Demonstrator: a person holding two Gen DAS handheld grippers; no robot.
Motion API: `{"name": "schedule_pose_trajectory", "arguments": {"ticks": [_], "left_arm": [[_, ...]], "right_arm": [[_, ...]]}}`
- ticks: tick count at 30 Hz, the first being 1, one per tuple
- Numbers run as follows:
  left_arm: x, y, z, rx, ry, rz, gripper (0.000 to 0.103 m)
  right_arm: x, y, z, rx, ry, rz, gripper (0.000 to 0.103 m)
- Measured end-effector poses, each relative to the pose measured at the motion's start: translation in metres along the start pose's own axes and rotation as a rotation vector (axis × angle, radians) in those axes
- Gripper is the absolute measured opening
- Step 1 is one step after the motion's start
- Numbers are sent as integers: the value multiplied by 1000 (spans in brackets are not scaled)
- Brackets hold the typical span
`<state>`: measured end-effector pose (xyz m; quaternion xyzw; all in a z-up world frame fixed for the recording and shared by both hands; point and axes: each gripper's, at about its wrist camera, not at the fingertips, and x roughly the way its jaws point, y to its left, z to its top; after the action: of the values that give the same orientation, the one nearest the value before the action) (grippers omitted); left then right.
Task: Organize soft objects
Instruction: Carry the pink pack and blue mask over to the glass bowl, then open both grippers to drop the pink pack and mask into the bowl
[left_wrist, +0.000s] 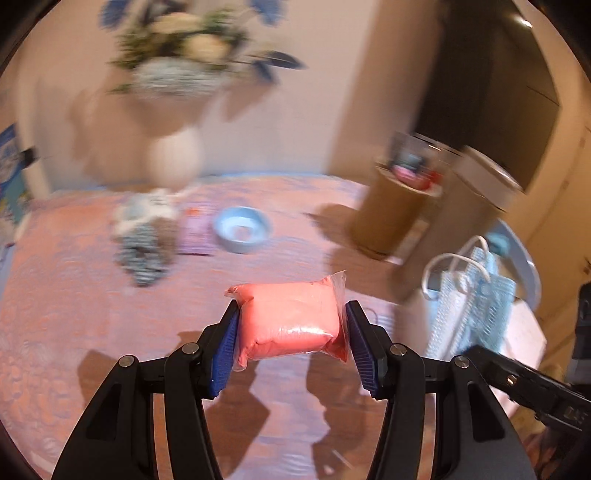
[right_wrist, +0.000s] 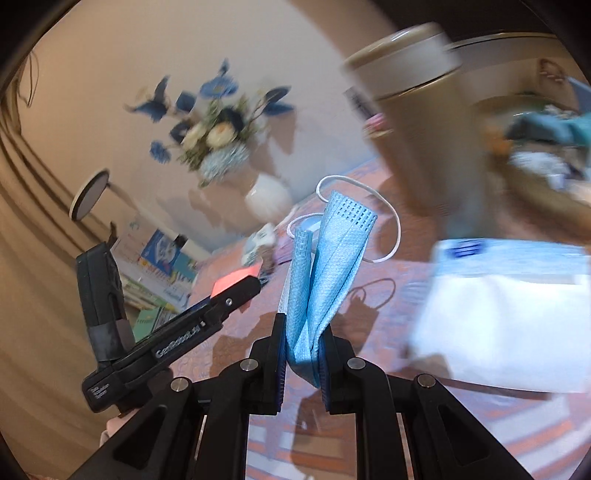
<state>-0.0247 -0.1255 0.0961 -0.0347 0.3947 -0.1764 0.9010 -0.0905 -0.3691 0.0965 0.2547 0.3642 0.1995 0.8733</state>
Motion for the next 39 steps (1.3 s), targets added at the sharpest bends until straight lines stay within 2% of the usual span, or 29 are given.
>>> {"name": "schedule_pose_trajectory", "arguments": {"ticks": [5,9,17,25,30,31,32,33,34,35,36,37,39], "left_arm": [[8,-57,-3,101,11,-56,52],[11,-107,-2,190,-11,-111,52],[27,-198,10,311,-14,-230,52],[50,-262,31,391,-56,-266,52],[69,-284,42,406,-40,-281,52],[72,-285,43,406,-34,-287,55],[76,-288,45,410,-22,-291,56],[80,-291,46,419,-2,-292,61],[84,-295,45,430,17,-287,68],[85,-295,44,438,20,-268,70],[86,-296,42,450,12,-233,76],[86,-296,41,455,10,-225,83],[89,-296,40,457,22,-252,87]], "right_arm": [[-42,-41,8,70,-53,-90,14],[-74,-68,19,105,-117,-171,14],[-122,-120,61,146,-189,-354,14],[-131,-171,106,184,-176,-459,14],[-126,-193,127,185,-125,-511,14],[-122,-196,132,180,-97,-521,14],[-118,-199,134,176,-62,-534,16],[-111,-204,139,172,2,-574,19],[-109,-206,139,168,37,-616,31],[-107,-209,141,159,57,-664,39],[-109,-210,142,145,36,-706,55],[-113,-212,142,145,18,-719,60],[-121,-216,140,171,0,-674,65]]}}
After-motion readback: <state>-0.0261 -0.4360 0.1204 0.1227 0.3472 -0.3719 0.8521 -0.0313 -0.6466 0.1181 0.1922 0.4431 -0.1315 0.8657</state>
